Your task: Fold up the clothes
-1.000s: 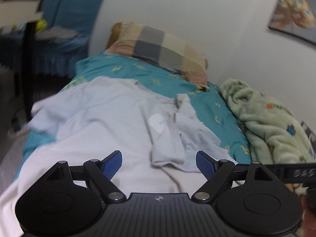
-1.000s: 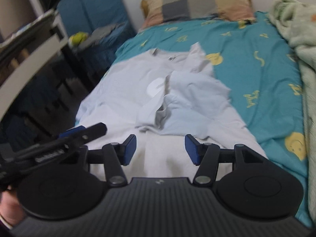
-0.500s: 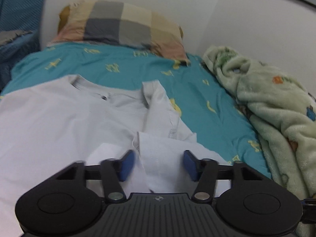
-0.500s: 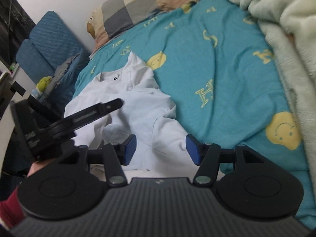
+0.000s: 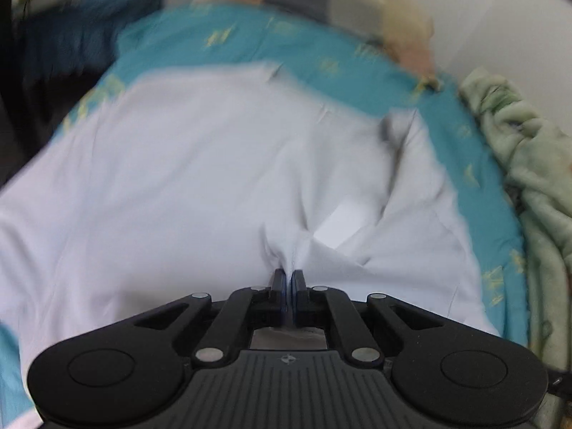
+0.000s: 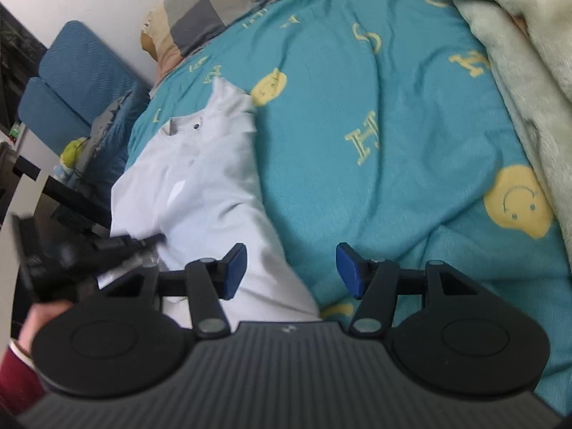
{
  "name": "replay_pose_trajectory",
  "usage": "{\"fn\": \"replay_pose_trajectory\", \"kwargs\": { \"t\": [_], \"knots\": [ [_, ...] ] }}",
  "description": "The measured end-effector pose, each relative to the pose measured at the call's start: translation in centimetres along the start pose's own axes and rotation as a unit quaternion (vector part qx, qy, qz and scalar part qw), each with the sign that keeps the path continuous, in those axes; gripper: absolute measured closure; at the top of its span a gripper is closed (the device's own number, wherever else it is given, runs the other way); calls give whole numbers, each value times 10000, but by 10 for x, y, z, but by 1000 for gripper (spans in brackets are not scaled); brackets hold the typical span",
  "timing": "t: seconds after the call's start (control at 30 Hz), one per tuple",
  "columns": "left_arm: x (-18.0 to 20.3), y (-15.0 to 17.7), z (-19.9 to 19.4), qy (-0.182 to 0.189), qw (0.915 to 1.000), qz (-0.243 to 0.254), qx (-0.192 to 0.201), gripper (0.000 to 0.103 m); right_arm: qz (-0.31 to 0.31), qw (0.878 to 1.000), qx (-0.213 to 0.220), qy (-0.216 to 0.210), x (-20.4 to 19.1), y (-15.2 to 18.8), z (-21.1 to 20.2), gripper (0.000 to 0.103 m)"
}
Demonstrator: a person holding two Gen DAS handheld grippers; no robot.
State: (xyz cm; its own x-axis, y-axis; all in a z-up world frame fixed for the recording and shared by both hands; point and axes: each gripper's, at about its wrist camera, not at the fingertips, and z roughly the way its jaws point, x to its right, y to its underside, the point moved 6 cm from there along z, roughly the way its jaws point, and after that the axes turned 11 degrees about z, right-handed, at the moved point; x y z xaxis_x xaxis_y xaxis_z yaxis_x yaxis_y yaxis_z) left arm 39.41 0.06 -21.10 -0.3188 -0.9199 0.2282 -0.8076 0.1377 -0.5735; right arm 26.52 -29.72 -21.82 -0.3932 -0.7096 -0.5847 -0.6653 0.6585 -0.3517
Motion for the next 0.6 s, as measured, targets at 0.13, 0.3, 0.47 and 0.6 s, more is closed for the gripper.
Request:
{"fn": "replay_pose_trajectory", "kwargs": {
  "t": [0.13,0.3,0.47,0.6],
  "knots": [
    [0,-13,-17,183,9988,149,436,60,35,9999,95,30,2,-1,-7,44],
    [31,-67,-14,528,9926,588,919,39,12,10000,60,-9,-2,3,-5,44],
    [74,-105,44,499,9918,913,742,34,-92,9998,-168,-18,-6,10,6,44],
    [105,-119,97,404,9910,1194,457,39,6,9999,-128,-48,-4,9,6,44]
  ]
}}
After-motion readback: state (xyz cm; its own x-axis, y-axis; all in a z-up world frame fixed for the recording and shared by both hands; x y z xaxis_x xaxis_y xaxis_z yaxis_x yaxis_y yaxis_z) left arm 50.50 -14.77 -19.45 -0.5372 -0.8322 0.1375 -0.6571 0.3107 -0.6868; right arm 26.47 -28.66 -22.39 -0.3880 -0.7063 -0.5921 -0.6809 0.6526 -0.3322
